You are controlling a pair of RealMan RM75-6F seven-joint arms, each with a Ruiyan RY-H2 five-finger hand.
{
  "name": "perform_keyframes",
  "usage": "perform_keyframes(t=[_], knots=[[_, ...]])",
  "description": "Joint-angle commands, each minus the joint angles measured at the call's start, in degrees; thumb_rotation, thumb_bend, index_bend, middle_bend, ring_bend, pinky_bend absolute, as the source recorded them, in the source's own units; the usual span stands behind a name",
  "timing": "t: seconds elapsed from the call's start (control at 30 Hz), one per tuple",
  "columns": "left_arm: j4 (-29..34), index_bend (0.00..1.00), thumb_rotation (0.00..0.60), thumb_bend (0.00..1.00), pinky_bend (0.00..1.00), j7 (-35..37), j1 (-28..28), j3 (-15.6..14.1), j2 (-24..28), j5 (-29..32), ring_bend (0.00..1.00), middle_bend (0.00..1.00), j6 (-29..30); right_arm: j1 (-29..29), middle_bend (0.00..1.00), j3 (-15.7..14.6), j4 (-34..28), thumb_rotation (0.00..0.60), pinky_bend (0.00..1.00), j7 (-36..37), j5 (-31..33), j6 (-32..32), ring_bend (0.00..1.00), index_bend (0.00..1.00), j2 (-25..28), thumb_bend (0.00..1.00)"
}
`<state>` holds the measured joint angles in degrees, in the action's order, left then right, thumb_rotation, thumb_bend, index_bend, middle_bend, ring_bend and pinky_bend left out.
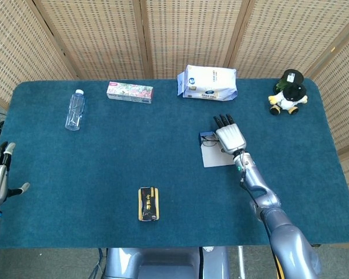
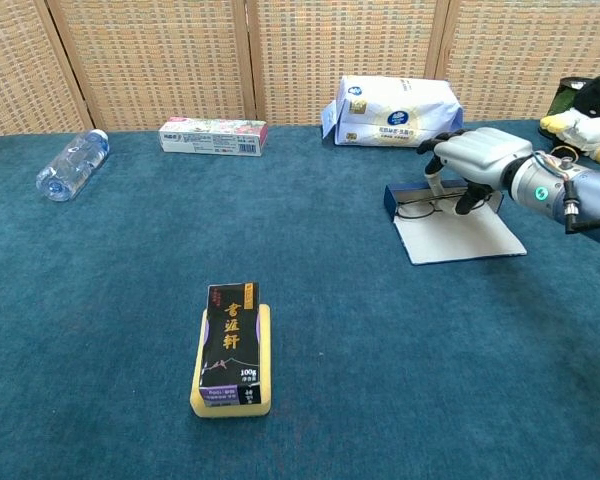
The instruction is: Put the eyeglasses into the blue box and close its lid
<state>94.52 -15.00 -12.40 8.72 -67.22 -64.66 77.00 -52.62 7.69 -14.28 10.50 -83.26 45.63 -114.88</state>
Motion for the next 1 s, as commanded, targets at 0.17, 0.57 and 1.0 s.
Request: perform_keyframes(t=[0.17,0.57,1.0], knots=[[-0.05,0.0,0.6,0.0,0.0,-0.03,-0.09,0.01,-0.01,0.1,0.0,0.0,-0.18,-0.02,0.04,0.39,0.55,0.6,0.06,-0.7,0.5,0.6,0.0,0.44,-0.41,0.34],[-0.09,0.0,0.6,0.0,0.0,-0.28,-0.07,-0.09,-0.15,0.01,0.0,0.0,0.0,0.3,0.04,0.93,1.75,0.6,0.06,-2.28,1.12,3.22,0.0,0.29,-1.23,0.26],[0.15,0.0,0.6,0.0,0.0,-0.13,-0.04,-0.14,-0.04,-0.09,0.0,0.0,-0.01,1.32,0.0,0.8,1.29,0.6,0.06,-2.66,0.93,7.49,0.0,0.24,-0.82,0.26]])
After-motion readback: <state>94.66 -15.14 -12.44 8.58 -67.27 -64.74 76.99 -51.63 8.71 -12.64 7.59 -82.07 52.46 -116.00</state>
